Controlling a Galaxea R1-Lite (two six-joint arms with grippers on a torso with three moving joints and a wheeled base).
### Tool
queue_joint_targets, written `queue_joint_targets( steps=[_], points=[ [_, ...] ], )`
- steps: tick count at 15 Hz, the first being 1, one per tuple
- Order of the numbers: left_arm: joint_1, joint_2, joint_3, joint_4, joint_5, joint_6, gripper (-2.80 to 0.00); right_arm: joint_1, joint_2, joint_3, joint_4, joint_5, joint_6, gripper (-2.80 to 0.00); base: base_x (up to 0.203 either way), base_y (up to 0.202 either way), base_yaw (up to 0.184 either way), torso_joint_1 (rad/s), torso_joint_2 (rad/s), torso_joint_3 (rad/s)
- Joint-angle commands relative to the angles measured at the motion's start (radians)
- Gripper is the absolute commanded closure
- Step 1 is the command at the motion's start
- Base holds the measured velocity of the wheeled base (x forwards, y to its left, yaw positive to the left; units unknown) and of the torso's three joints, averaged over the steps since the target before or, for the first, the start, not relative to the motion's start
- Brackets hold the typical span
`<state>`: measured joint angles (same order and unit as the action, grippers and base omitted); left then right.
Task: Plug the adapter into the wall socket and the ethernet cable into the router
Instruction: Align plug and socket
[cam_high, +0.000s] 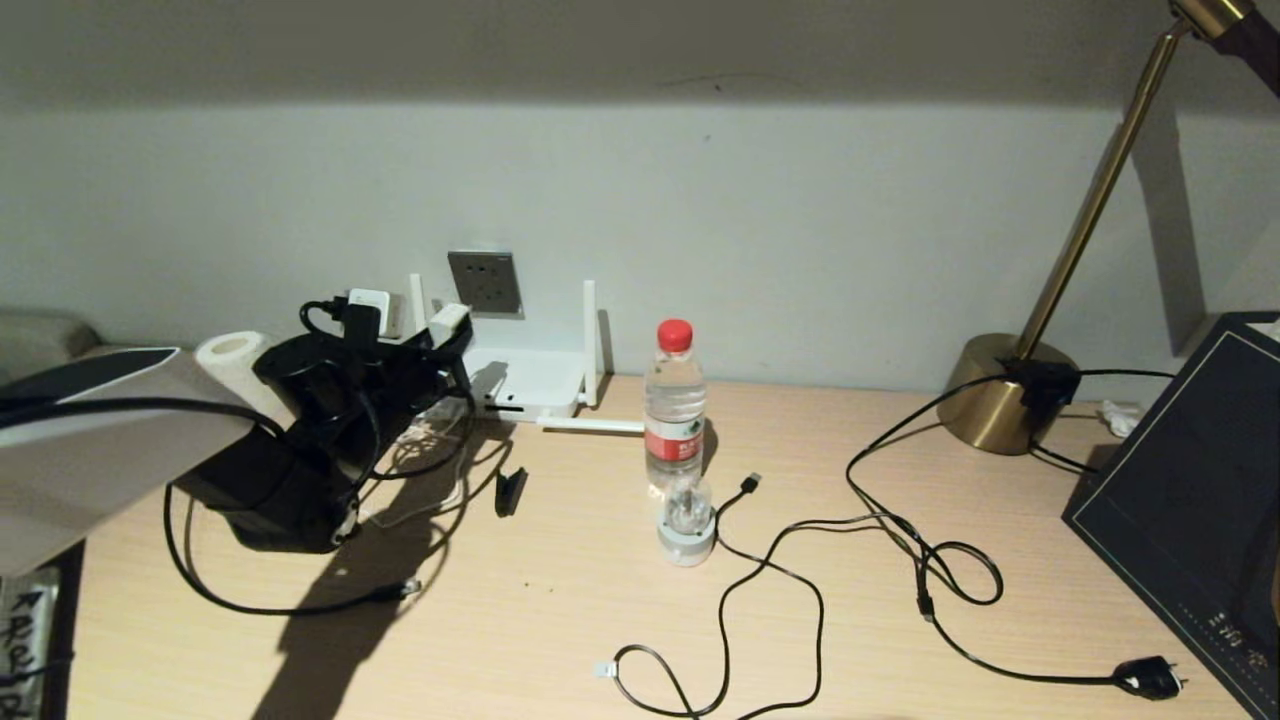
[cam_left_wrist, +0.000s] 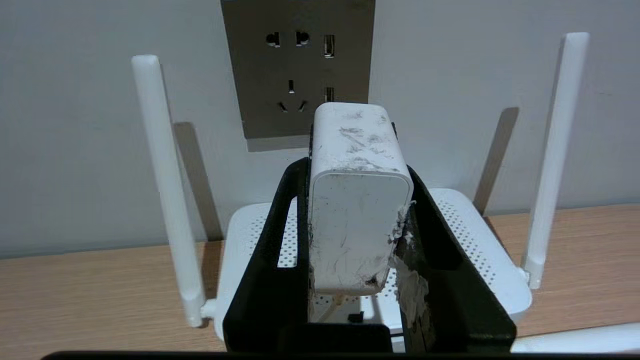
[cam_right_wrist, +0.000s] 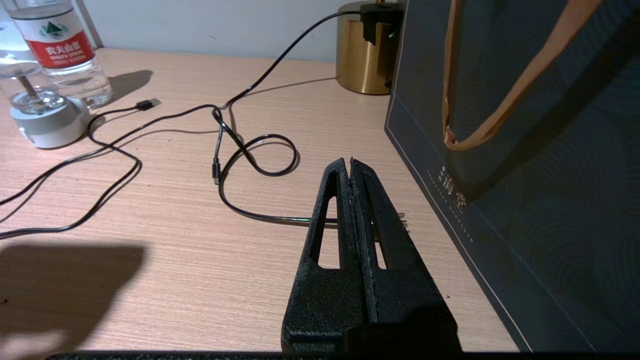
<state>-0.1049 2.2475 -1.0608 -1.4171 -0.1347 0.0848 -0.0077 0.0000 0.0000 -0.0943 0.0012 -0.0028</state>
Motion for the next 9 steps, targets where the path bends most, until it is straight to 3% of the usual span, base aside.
queue_joint_targets(
  steps=[1,5,9],
  points=[
    [0.002,0.038,-0.036,-0.004,0.008,-0.023,0.00,0.000,0.000,0.035,-0.001,0.000,0.000,0.00,0.000,0.000,0.000,0.000,0.00,0.000],
    [0.003,0.102,-0.154,-0.002,0.051,-0.031,0.00,0.000,0.001,0.035,-0.001,0.000,0.000,0.00,0.000,0.000,0.000,0.000,0.00,0.000],
    [0.006,0.095,-0.200,0.058,0.052,-0.031,0.00,0.000,0.000,0.035,-0.001,0.000,0.000,0.00,0.000,0.000,0.000,0.000,0.00,0.000]
  ],
)
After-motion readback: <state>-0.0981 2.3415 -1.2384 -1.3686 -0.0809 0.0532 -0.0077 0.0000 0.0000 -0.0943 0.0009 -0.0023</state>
